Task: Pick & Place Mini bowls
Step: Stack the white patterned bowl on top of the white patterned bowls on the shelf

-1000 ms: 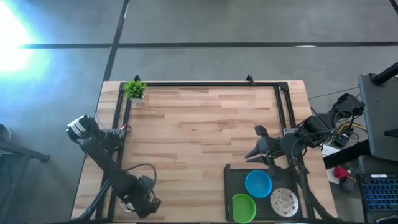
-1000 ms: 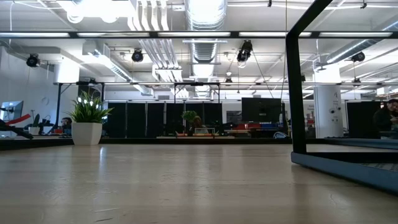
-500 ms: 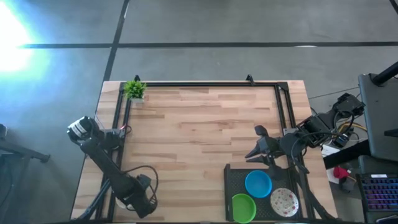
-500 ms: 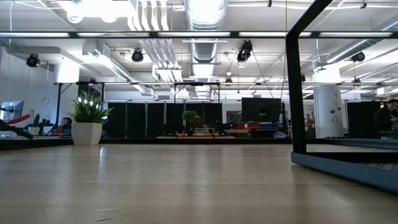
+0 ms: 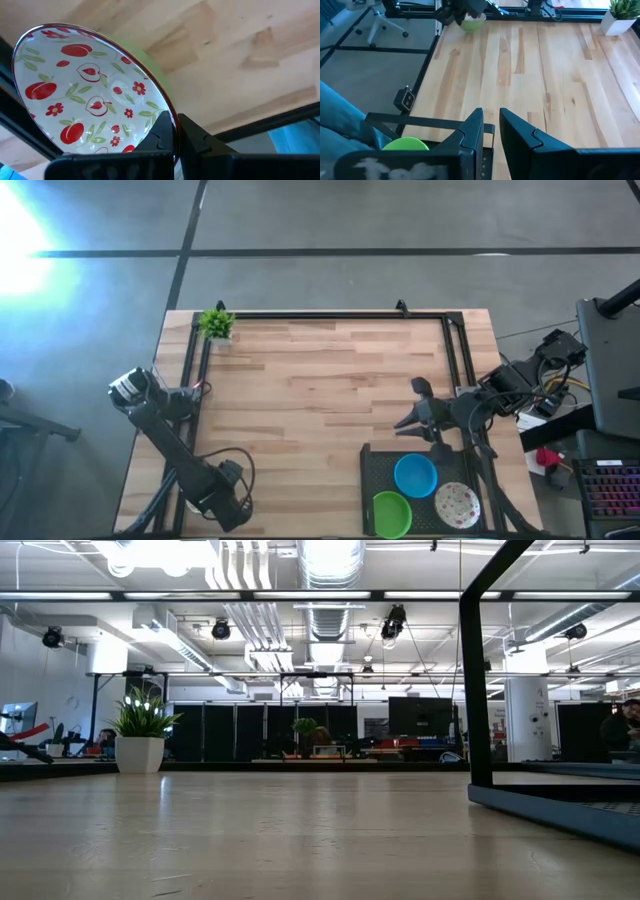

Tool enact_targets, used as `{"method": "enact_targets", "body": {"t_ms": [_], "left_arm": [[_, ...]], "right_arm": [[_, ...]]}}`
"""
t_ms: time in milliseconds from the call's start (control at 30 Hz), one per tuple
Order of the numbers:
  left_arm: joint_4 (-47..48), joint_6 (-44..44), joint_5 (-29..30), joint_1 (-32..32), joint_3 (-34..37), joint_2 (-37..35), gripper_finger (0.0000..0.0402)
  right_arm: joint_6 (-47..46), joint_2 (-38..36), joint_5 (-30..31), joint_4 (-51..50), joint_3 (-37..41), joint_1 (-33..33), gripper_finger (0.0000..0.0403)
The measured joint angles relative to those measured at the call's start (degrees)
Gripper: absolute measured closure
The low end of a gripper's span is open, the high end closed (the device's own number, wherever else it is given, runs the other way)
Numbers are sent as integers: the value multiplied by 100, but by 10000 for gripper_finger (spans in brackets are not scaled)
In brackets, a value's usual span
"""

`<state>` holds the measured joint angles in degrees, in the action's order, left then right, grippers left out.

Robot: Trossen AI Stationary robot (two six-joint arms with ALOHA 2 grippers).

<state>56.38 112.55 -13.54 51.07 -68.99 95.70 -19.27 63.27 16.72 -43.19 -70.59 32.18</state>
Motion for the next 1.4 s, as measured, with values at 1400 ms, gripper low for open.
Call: {"method": "enact_targets", "body": {"t_ms": [1400], "left_arm": [[1011,-6642,1495,-2919,-680,-22,400]], "right_arm": [[-21,-23,884,17,0,2,344]]}}
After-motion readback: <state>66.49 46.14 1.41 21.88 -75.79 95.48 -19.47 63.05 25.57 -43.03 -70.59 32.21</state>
